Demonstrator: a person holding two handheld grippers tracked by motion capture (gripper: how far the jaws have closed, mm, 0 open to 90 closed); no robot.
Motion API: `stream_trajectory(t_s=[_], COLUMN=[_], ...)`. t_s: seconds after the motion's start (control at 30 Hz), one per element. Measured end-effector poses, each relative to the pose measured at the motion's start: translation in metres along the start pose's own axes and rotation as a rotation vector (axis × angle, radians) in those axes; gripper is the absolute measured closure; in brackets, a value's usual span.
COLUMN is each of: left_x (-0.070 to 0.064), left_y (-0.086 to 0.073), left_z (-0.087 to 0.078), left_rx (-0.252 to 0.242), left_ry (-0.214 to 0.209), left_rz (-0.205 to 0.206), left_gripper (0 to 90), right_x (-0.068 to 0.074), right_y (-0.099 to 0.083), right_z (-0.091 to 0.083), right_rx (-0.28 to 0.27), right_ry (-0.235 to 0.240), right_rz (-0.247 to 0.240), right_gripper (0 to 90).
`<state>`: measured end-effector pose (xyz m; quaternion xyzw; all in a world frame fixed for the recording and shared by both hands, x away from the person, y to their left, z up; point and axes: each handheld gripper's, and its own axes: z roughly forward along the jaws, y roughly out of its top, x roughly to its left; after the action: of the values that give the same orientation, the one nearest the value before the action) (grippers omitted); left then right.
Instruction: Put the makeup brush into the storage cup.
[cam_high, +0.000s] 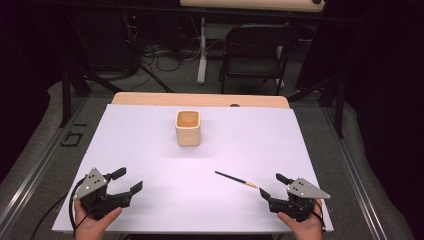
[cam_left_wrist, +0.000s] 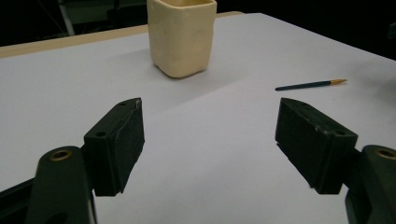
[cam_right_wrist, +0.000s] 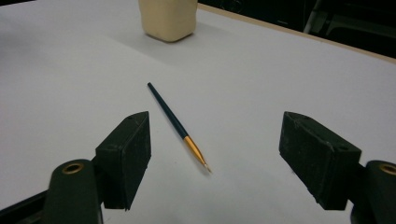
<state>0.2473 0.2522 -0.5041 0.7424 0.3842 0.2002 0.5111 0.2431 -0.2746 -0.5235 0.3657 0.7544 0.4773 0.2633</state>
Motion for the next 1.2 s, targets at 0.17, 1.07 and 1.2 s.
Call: stream_trajectory(t_s=[0.17, 1.07, 1.2], left_x=[0.0, -0.002, -0.001], left_y=[0.0, 0.008, 0.011], left_z=[0.001, 0.02, 0.022], left_rx=[0.022, 0.27, 0.26], left_ry=[-0.006, -0.067, -0.07], left_rz=[-0.014, 0.019, 0.013], left_gripper=[24.4, 24.5, 24.6], right_x=[-0.002, 0.008, 0.003], right_y=[0.0, 0.019, 0.02], right_z=[0.003, 0.022, 0.023], right_rx=[0.033, 0.334, 0.345], right_ry=[0.026, 0.105, 0.118], right_rz=[0.001, -0.109, -0.099], right_gripper=[27.4, 28.4, 28.2])
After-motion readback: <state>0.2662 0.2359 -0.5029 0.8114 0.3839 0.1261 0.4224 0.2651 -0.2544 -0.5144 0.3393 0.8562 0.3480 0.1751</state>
